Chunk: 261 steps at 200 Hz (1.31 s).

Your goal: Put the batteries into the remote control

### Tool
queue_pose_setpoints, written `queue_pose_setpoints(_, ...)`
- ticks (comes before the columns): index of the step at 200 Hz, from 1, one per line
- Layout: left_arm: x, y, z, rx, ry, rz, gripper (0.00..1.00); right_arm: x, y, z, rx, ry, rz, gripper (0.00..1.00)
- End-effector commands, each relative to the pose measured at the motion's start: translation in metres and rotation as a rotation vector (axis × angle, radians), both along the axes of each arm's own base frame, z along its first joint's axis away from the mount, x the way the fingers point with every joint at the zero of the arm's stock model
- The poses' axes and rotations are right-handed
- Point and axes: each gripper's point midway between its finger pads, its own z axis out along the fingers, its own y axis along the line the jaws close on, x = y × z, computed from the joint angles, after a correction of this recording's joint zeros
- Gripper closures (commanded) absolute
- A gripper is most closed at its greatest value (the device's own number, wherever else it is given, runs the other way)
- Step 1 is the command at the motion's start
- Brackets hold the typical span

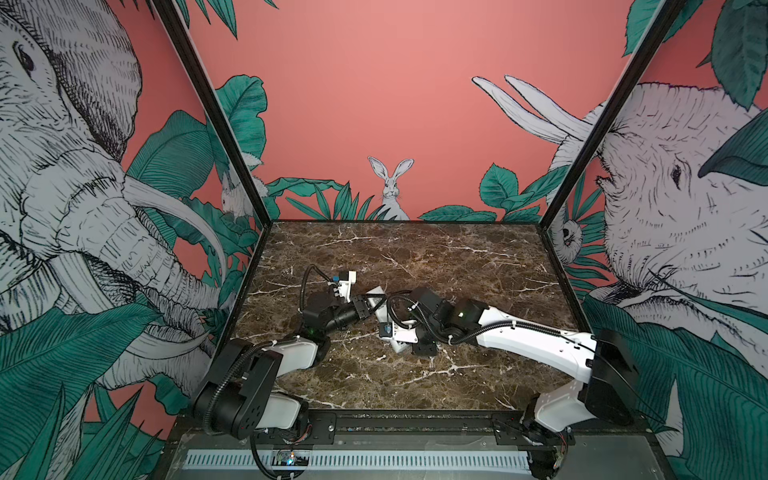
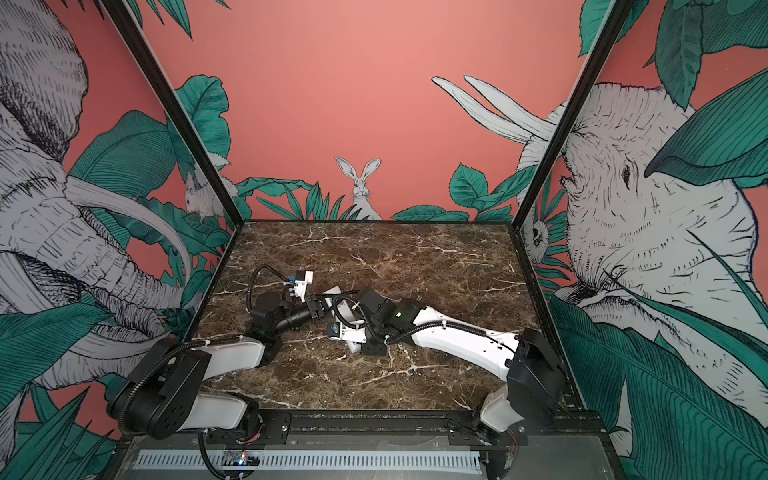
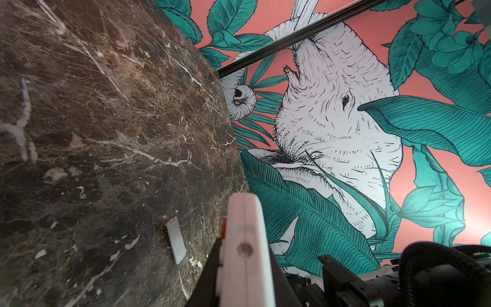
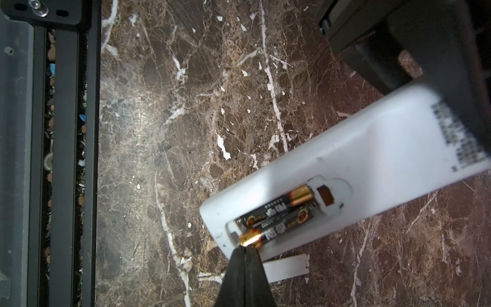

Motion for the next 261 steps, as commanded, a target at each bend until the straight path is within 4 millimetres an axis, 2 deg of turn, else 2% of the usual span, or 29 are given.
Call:
queue_pose_setpoints(1,-0.011,-0.007,0.025,-0.067,-0.044,-0.063,1.0,0.012,0.015,0.008,0.041,-0.05,-0.013,0.94)
queue_pose_setpoints(227,-0.011,-0.008,0.022,-0.068,-0.035,-0.07,1.0,0.029,0.016,0.0,-0.006,-0.101,-0.056,0.96)
queue_pose_setpoints(261,-0.012,-0.009,0.021,-0.066,-0.034,-0.075,1.0,0.029,0.02,0.004,0.01,-0.102,-0.051,0.96)
